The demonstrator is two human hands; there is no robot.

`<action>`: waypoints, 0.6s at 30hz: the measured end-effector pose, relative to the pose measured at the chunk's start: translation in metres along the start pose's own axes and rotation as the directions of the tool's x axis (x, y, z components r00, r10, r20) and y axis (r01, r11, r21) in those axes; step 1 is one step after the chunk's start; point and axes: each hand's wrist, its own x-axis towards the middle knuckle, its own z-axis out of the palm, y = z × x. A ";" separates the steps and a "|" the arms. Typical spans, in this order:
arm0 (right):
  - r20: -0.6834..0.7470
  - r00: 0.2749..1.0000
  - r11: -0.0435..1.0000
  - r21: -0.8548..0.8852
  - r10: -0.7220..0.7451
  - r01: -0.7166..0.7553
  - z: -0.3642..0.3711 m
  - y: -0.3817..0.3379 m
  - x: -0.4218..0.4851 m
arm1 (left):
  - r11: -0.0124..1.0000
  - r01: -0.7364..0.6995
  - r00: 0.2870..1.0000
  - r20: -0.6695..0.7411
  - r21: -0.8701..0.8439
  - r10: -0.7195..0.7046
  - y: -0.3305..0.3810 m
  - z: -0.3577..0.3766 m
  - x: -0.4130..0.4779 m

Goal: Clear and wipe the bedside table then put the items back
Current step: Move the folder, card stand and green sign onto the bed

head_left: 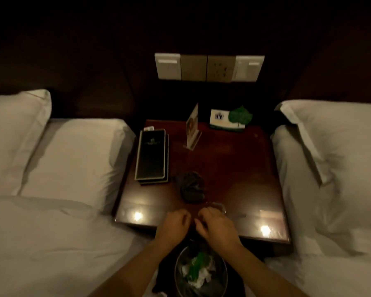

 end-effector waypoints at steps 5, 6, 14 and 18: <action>-0.107 0.994 1.000 -0.012 0.012 -0.013 -0.066 -0.010 0.065 | 0.969 0.085 0.948 -0.281 -0.232 -0.150 0.013 -0.068 0.031; -0.124 0.992 1.000 -0.014 0.012 -0.014 -0.074 -0.014 0.078 | 0.965 0.084 0.939 -0.304 -0.247 -0.160 0.012 -0.081 0.037; 0.034 0.990 0.990 0.030 0.140 -0.141 -0.066 -0.055 0.173 | 0.960 0.175 0.901 -0.356 -0.218 -0.246 -0.023 -0.142 0.094; 0.143 0.962 0.970 0.047 0.231 -0.239 -0.028 -0.070 0.211 | 0.943 0.269 0.908 -0.276 -0.194 -0.315 -0.057 -0.140 0.130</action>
